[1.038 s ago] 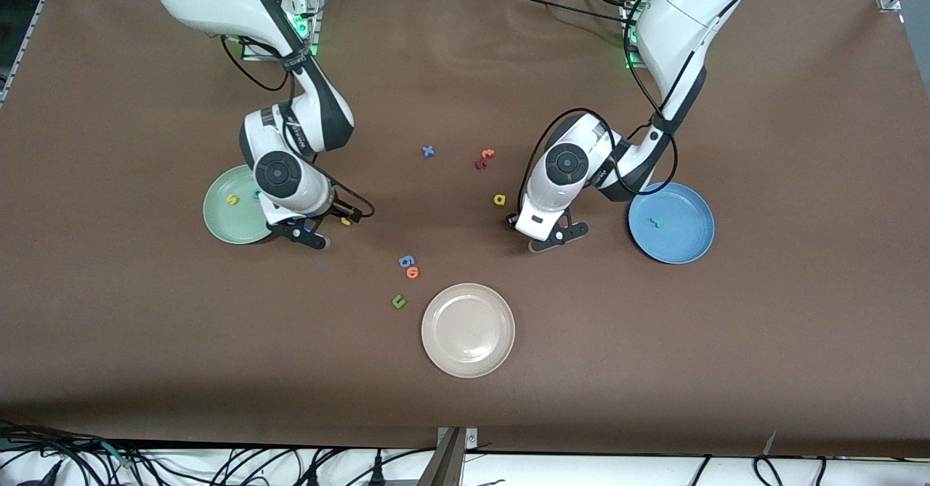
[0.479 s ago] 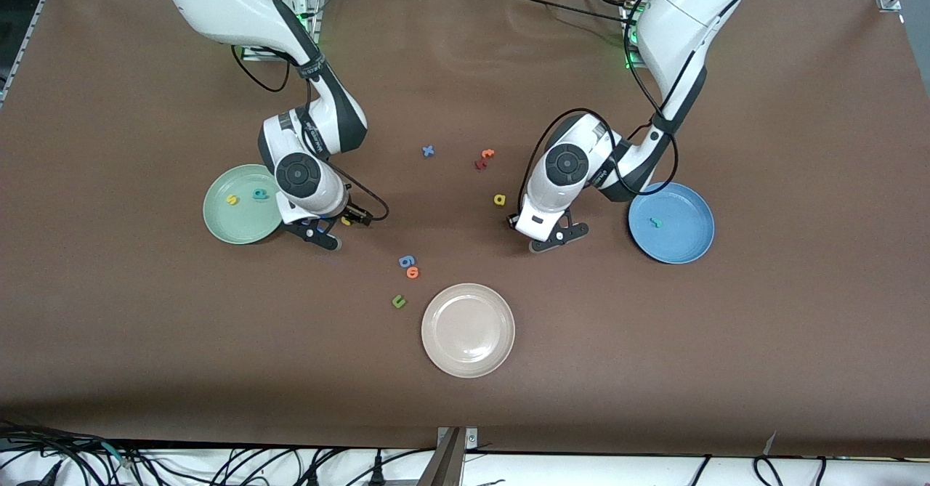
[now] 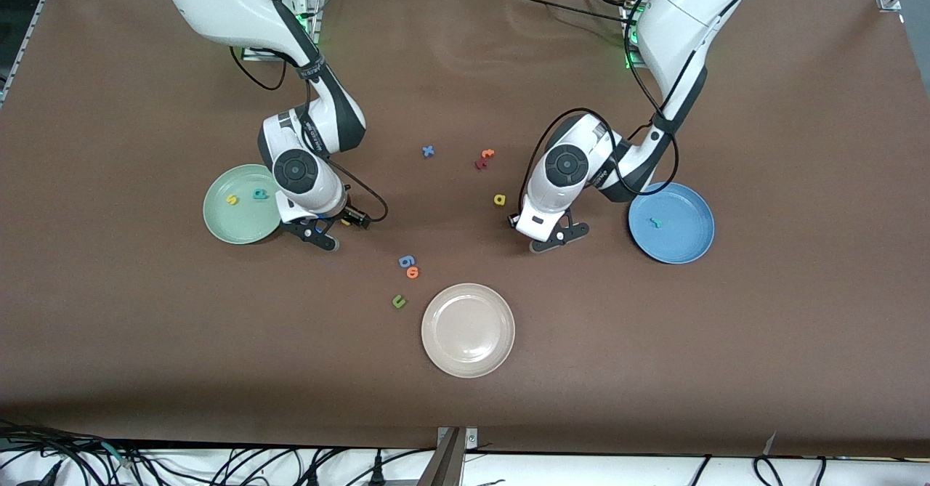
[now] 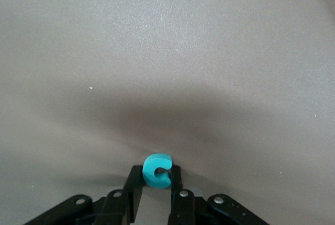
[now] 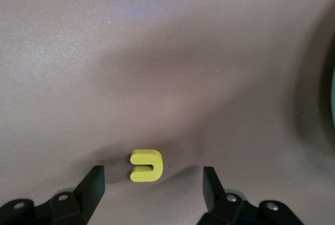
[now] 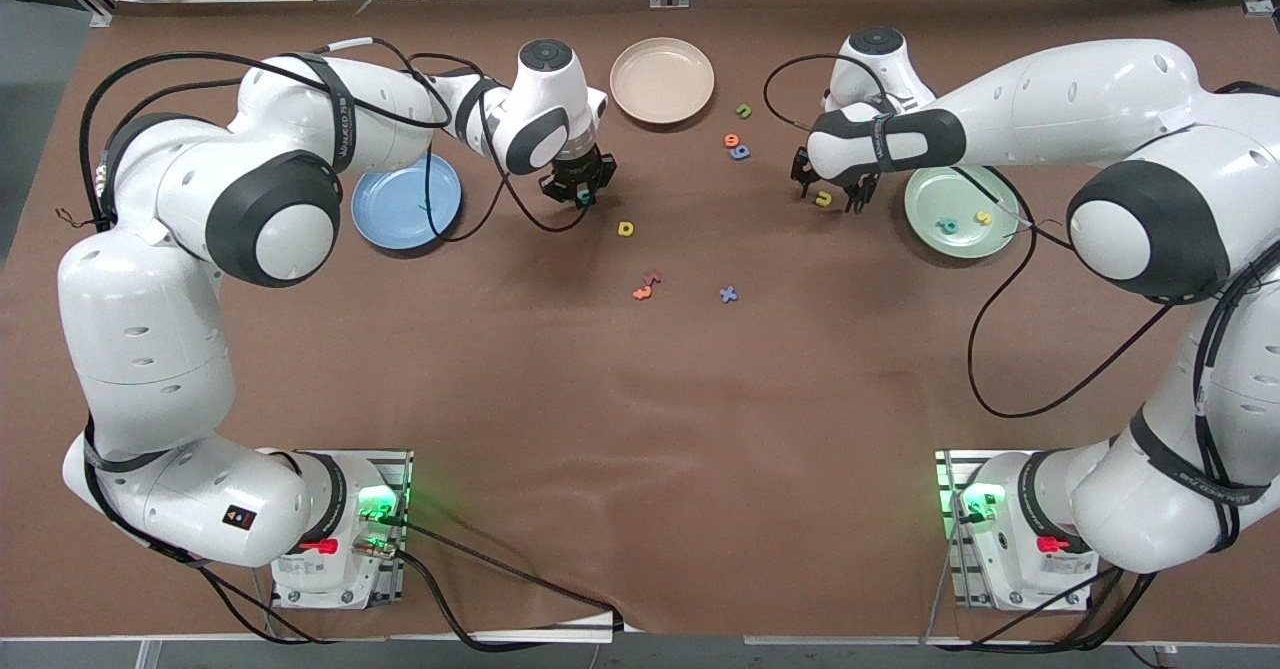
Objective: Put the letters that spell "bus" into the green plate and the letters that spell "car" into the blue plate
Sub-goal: 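Grasp the yellow u with the right gripper, then place the c on the blue plate while the right gripper places the u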
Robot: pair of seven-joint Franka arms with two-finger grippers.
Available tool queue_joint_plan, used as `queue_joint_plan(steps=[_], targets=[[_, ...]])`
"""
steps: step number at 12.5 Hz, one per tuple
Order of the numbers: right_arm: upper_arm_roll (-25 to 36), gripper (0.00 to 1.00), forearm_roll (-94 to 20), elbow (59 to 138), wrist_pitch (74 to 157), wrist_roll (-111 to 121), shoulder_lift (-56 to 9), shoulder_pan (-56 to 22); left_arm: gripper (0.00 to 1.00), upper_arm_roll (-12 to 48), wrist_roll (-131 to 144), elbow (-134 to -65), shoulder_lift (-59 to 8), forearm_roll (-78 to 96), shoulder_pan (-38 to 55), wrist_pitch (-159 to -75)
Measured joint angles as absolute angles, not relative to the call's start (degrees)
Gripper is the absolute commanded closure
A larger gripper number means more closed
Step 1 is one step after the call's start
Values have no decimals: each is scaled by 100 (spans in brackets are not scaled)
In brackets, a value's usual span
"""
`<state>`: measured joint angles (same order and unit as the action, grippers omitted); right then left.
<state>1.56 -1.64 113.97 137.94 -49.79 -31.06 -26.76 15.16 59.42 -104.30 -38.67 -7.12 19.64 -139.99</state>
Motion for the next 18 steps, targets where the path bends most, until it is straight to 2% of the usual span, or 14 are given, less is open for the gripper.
queue_joint_plan(steps=[3, 6, 7, 9, 14, 18], targets=[[156, 56, -164, 11413, 13804, -5055, -3106, -2680, 73, 1515, 5942, -10425, -3868, -712, 1964, -13978], [151, 69, -164, 11412, 13823, -5066, -3096, -2681, 74, 1515, 5941, -10423, -3868, -712, 1964, -13970], [151, 77, -164, 11412, 13826, -5074, -3092, -2684, 75, 1514, 5941, -10422, -3868, -712, 1964, -13967], [151, 100, -164, 11412, 13830, -5075, -3091, -2685, 76, 1512, 5941, -10418, -3867, -712, 1963, -13955], [162, 100, -164, 11385, 13689, -5076, -3019, -2685, 79, 1512, 5941, -10386, -3869, -712, 1964, -13855], [400, 100, -157, 11232, 12915, -5032, -2624, -2680, 79, 1497, 5556, -9672, -3860, -712, 1867, -12249]])
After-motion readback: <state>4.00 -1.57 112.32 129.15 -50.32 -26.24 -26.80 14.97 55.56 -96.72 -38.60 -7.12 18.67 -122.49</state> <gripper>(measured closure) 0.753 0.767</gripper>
